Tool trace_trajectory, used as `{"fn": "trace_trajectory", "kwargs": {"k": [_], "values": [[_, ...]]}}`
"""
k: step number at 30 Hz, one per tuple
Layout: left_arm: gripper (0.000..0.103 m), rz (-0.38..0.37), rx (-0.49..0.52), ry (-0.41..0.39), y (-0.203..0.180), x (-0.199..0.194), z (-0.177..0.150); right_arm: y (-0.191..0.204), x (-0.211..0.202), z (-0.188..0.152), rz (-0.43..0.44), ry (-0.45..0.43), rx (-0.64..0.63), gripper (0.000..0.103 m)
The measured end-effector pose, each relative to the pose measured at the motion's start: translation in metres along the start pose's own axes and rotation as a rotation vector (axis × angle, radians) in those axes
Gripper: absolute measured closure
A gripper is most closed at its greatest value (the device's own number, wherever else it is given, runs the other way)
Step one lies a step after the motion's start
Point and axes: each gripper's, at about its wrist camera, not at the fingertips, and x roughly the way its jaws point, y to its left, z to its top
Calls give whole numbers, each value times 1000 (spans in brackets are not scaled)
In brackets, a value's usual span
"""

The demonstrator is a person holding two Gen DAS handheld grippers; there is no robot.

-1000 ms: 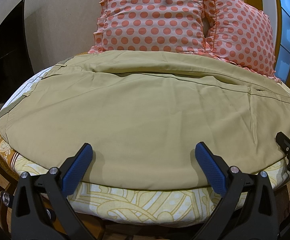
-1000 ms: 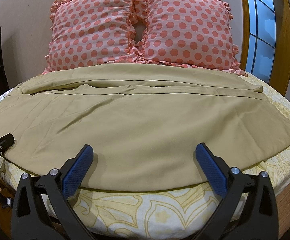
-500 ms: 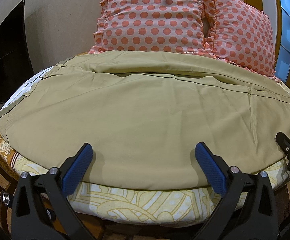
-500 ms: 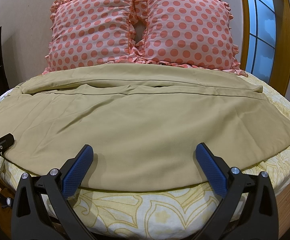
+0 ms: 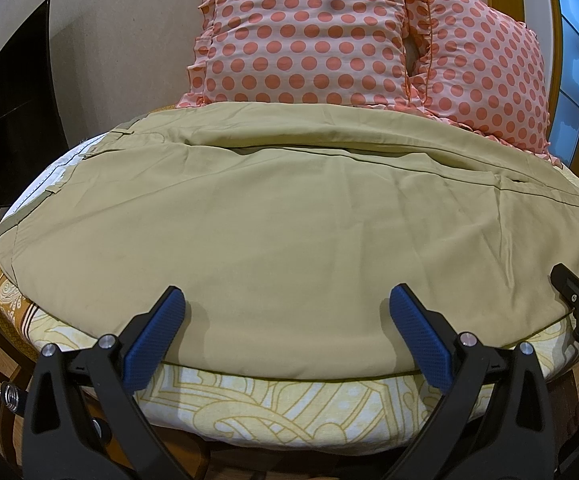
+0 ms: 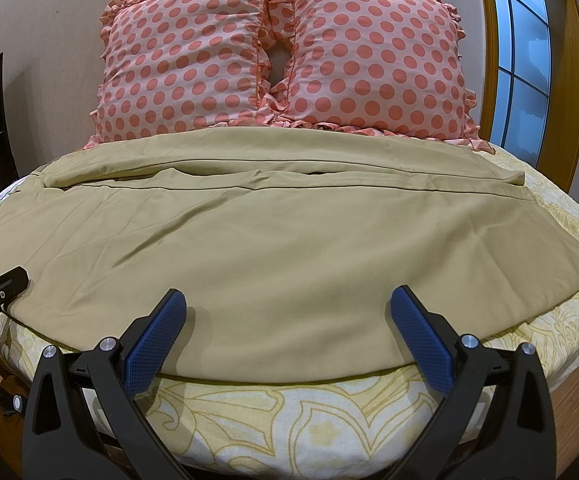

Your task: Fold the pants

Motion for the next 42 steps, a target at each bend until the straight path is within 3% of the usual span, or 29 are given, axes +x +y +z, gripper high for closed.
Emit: {"fn": "trace_trajectory", "kwargs": {"k": [24,28,31,34,38,39,42], "values": [[2,-5,5,-3,0,0,0,2,5,0,24,16,-16,1],[2,-21,22,3,2,1,5,-9,10,13,70,62,16,1],[2,-10,33,13,4,1,13,-47,16,52,67,47,131,1],[2,31,49,-28,5,-1,20,-84,42,98,-10,52,211,1],[2,56,48,-75,8,-1,37,-148,125,158,-149,170,401,1],[2,61,48,-82,9,0,41,-159,147,168,-176,205,442,5],[2,65,51,-98,10,3,50,-189,213,192,-273,288,526,28]]}}
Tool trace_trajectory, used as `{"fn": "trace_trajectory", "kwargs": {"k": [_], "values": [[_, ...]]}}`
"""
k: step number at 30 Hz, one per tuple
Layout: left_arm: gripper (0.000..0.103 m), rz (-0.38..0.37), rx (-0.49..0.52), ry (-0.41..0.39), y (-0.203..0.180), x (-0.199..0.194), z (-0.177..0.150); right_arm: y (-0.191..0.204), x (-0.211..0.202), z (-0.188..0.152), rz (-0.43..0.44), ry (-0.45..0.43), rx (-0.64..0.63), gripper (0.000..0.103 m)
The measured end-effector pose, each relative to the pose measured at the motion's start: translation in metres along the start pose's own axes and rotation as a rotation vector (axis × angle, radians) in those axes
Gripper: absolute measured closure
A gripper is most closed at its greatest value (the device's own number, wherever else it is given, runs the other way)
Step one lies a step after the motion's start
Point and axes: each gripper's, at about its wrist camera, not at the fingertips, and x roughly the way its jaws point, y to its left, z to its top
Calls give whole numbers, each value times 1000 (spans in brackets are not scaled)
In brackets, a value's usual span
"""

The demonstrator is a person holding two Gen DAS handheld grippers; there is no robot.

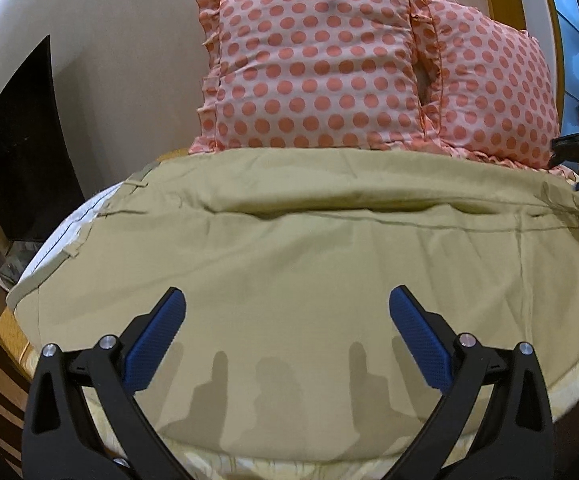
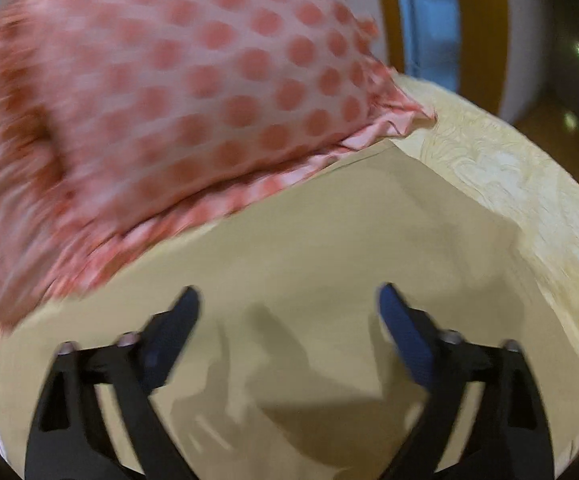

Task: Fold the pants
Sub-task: 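Grasp the khaki trouser leg hem with the right tool and lift it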

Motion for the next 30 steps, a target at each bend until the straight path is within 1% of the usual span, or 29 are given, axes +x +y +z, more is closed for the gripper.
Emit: {"fn": "trace_trajectory", "kwargs": {"k": [2,4,5,6,8,9,10,11,12,13,14,15,16,17,19,21,22,25,26,27,28,30], "values": [[2,2,4,-2,0,5,5,4,32,24,-61,21,50,29],[2,3,5,-2,1,9,9,4,53,37,-103,33,100,29],[2,2,5,-1,2,10,10,6,58,43,-137,6,113,29],[2,-2,5,1,2,12,11,8,63,46,-159,6,112,29],[2,-9,8,4,2,16,12,18,72,49,-232,1,50,29],[2,-12,11,5,2,18,13,22,75,47,-259,-6,11,31],[2,-13,14,6,2,19,13,24,74,43,-233,-35,-26,39],[2,-14,17,8,2,21,14,22,72,41,-219,-49,-42,44],[2,-15,17,9,3,22,14,21,71,42,-192,-55,-50,54],[2,-17,14,7,4,21,15,14,67,41,-155,-62,-46,76],[2,-19,9,3,6,20,14,3,65,41,-115,-62,-26,86],[2,-23,1,-2,8,19,14,-9,63,42,-52,-57,-2,91],[2,-27,-5,-5,10,18,15,-16,63,42,-20,-53,13,97],[2,-33,-15,-8,12,16,16,-28,59,43,42,-55,50,98],[2,-37,-38,-12,18,14,18,-45,46,37,136,-85,111,99],[2,-40,-68,-10,25,12,21,-66,15,22,273,-150,163,99],[2,-43,-81,-11,29,11,22,-76,-3,13,344,-176,183,99],[2,-43,-127,-21,45,6,30,-106,-49,-20,487,-218,232,99],[2,-38,-133,-29,48,5,33,-121,-67,-42,535,-219,258,99],[2,-30,-139,-39,51,3,37,-134,-78,-62,560,-209,281,99],[2,-23,-142,-49,54,3,42,-142,-85,-76,566,-200,295,99],[2,-27,-142,-69,57,3,52,-151,-87,-105,573,-153,320,99]]}}
